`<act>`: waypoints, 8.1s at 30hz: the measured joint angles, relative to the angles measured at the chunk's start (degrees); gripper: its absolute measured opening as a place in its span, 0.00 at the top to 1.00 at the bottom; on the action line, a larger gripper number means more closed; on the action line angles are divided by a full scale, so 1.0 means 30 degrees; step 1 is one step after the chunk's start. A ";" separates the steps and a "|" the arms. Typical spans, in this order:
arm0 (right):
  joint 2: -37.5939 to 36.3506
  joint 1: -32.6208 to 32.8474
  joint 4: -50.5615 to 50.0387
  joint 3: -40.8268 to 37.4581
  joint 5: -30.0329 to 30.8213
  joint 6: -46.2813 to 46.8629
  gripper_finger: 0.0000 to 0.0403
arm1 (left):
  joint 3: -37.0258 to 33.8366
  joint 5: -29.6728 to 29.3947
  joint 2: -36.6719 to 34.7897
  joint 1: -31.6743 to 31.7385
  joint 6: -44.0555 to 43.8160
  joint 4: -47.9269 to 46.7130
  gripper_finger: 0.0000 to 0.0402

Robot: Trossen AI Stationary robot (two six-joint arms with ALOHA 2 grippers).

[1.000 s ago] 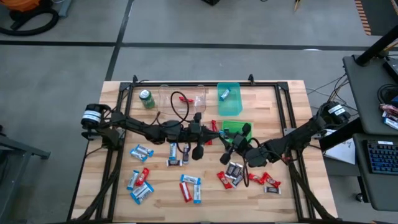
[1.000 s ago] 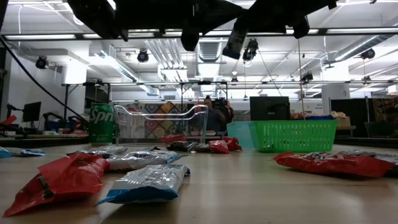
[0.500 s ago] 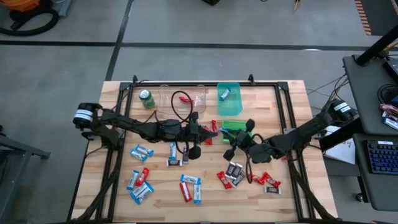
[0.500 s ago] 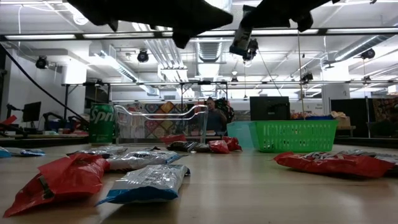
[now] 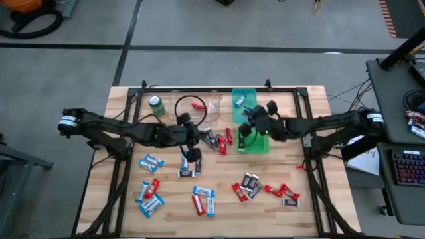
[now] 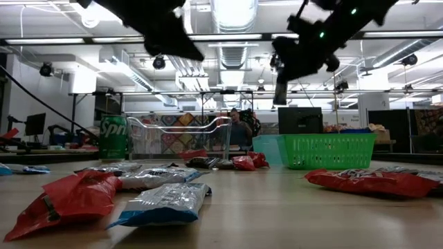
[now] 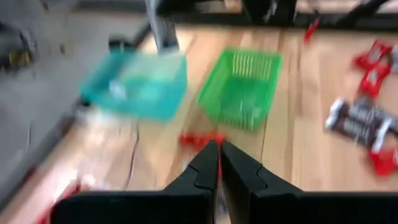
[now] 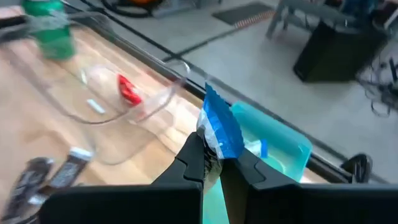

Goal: Sort candy
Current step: Put the white chocolate bar into the blue bin, then put the brown chocolate bar into the green bin

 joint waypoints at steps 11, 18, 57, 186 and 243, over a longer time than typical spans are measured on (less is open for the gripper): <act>0.0924 -0.3483 -0.0052 -0.0002 -0.2582 0.0518 0.83 | 0.0000 0.0617 0.0026 -0.0022 -0.4908 -0.6623 1.00; 0.1107 -0.3882 -0.0111 0.0003 -0.3144 0.0984 0.71 | 0.0000 0.0671 0.0067 -0.0118 -0.6748 -0.8779 1.00; -0.0721 0.3593 -0.0118 0.0003 -0.4478 0.1130 0.65 | 0.1042 0.0527 0.4953 -0.4255 -1.8018 -0.4768 0.75; 0.1061 0.7899 -0.6847 0.0797 -0.1644 0.4880 0.97 | 0.4386 0.5709 0.5442 -0.0983 -0.0740 -0.2230 0.66; 0.1202 0.5662 -0.9850 0.0986 -0.1950 1.0244 0.65 | 0.3104 0.4969 0.7183 -0.6180 -0.6087 -1.2150 0.65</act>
